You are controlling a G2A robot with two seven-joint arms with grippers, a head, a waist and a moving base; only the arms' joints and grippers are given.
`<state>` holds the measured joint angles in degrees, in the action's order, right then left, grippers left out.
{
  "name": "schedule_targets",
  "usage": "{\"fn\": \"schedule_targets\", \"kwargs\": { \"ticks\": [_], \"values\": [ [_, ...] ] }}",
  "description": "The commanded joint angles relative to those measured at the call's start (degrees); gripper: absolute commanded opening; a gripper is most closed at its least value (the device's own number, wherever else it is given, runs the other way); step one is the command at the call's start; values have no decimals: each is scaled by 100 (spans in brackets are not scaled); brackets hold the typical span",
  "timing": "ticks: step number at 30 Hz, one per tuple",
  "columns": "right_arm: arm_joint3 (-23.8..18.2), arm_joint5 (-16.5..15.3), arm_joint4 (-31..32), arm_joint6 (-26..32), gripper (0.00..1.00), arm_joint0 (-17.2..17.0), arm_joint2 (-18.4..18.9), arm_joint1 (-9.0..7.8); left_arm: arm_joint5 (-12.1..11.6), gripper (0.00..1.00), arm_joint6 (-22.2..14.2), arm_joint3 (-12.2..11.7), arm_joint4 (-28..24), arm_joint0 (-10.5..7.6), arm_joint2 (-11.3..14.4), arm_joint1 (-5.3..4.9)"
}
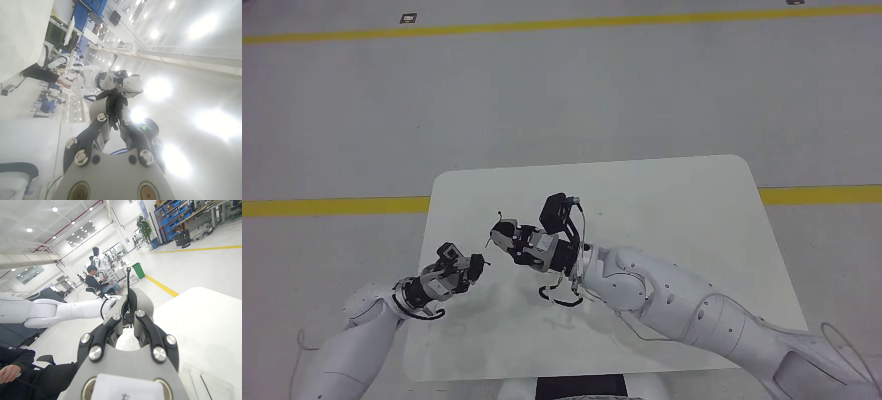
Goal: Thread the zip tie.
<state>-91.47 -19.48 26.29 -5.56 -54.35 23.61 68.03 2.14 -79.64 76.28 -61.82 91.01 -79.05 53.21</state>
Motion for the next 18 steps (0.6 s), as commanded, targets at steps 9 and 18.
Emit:
{"fn": "schedule_targets", "kwargs": {
  "ticks": [9,18],
  "values": [
    [0,0,0,0,0,0,0,0,-1384,0,0,-43,617,12,138,-93],
    [0,0,0,0,0,0,0,0,-1543,0,99,-87,576,-67,89,-82]
  ]
}}
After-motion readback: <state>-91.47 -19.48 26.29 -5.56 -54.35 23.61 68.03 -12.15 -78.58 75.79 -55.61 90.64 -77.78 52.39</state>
